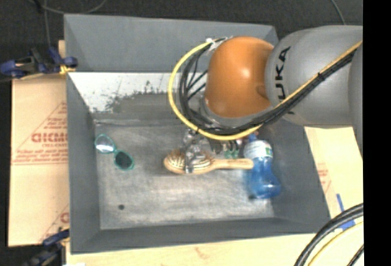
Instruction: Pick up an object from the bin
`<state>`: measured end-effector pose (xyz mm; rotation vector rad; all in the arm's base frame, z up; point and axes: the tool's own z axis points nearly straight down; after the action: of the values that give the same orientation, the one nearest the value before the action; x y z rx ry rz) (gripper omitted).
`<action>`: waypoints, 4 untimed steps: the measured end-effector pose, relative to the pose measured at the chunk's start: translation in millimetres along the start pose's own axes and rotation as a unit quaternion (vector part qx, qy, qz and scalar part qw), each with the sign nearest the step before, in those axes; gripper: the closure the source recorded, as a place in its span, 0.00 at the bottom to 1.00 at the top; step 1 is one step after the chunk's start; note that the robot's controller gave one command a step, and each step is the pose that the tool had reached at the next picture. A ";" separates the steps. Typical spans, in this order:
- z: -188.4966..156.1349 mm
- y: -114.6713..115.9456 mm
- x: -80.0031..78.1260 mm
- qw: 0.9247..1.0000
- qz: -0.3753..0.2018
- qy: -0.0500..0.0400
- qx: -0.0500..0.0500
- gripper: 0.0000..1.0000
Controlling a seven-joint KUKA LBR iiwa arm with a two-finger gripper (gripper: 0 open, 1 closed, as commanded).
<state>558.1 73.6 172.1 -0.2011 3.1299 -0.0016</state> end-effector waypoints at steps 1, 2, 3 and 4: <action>-5.2 -0.4 -0.7 1.000 -0.001 -0.002 0.000 1.00; 10.3 3.6 -11.5 1.000 0.012 0.001 -0.001 1.00; 1.0 0.9 -11.3 0.999 -0.051 0.002 -0.001 1.00; -3.7 -0.1 -7.8 0.999 -0.049 0.002 0.000 1.00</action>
Offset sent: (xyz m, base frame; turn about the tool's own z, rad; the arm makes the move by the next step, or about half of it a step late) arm 0.0367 0.0150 -0.0212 -0.1058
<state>565.8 74.5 175.9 -0.3558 3.1205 -0.0011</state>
